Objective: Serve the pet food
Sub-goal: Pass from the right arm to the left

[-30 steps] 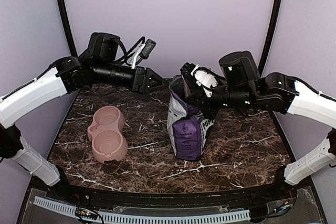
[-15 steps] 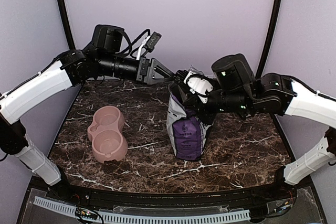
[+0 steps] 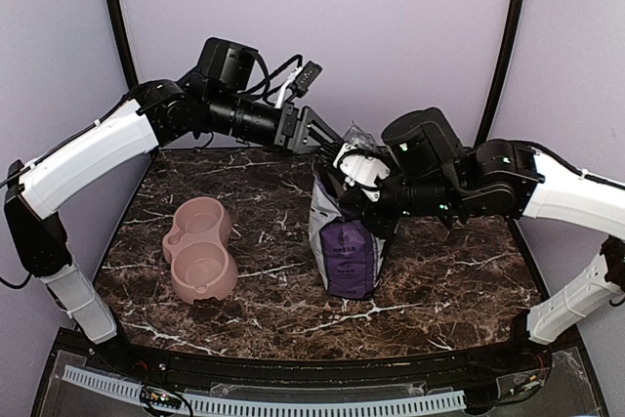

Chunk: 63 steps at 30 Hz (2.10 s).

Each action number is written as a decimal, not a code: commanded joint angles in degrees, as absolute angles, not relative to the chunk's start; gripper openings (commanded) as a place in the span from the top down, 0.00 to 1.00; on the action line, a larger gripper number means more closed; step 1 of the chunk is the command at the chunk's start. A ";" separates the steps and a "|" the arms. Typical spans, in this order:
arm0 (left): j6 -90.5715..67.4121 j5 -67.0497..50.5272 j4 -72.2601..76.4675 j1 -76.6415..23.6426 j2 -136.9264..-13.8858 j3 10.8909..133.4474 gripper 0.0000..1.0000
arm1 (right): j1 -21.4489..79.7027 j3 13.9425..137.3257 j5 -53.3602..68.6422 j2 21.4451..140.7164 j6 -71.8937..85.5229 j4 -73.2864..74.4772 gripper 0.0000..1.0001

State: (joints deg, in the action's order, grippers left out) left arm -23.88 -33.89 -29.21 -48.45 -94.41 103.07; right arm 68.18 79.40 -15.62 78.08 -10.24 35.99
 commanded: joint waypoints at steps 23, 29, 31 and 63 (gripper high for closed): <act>-19.17 -32.12 -39.76 -49.75 -98.36 109.94 0.62 | 69.62 81.51 -18.17 80.22 -12.56 40.71 1.00; -18.88 -32.39 -41.04 -49.75 -99.71 110.44 0.66 | 70.24 82.50 -19.67 80.71 -12.90 41.76 1.00; -18.89 -32.79 -41.48 -49.75 -100.44 110.71 0.67 | 70.39 83.03 -20.19 80.97 -13.07 42.25 1.00; -18.03 -28.21 -38.34 -49.75 -103.05 112.91 1.00 | 66.92 73.40 -22.79 70.55 -6.57 37.15 0.32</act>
State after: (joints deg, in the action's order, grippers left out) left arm -18.22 -29.08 -40.45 -49.52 -104.09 111.31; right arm 68.25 75.33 -23.97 73.43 -8.86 40.23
